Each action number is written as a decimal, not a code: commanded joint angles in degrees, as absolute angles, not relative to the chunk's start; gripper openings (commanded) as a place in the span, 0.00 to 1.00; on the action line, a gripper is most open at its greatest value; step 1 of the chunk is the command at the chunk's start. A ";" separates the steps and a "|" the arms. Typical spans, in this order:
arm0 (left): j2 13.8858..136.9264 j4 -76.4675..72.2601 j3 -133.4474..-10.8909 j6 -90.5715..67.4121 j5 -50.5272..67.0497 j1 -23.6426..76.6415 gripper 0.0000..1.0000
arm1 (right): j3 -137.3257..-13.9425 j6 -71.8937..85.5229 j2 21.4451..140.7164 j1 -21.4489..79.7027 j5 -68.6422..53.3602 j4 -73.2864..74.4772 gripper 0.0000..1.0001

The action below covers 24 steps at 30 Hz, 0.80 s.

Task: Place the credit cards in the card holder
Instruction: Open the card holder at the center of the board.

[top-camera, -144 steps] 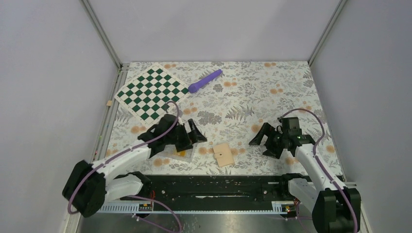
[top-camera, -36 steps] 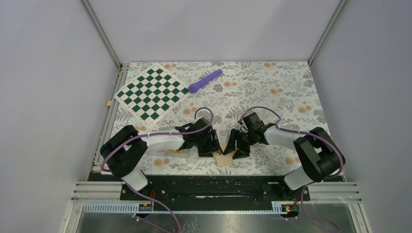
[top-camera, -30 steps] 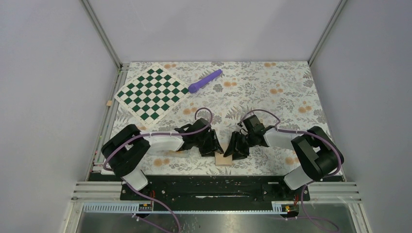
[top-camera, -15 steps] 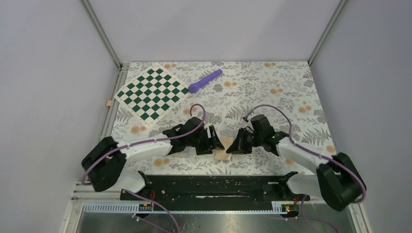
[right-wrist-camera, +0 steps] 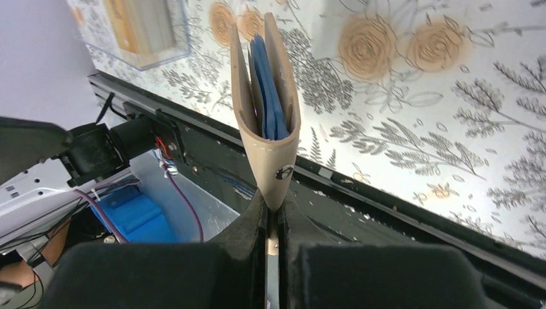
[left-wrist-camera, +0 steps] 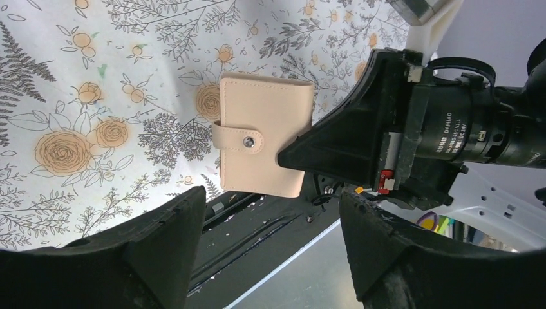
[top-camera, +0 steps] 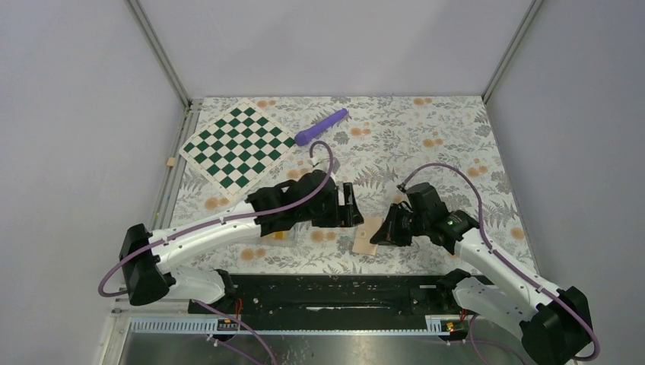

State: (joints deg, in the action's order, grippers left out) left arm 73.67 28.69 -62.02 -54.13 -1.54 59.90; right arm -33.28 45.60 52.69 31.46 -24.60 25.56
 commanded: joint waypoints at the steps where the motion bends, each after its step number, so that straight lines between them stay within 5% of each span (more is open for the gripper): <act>1: 78.51 36.49 -68.81 -51.94 -8.17 63.35 0.75 | -36.32 45.19 51.44 31.80 -22.70 31.62 0.00; 24: 98.11 39.02 -78.65 -50.55 -6.11 67.72 0.63 | -36.19 46.69 50.91 31.82 -25.44 32.69 0.00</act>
State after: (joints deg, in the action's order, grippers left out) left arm 96.60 40.60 -77.01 -51.59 -7.35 67.53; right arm -34.02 46.30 51.48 31.46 -23.66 32.14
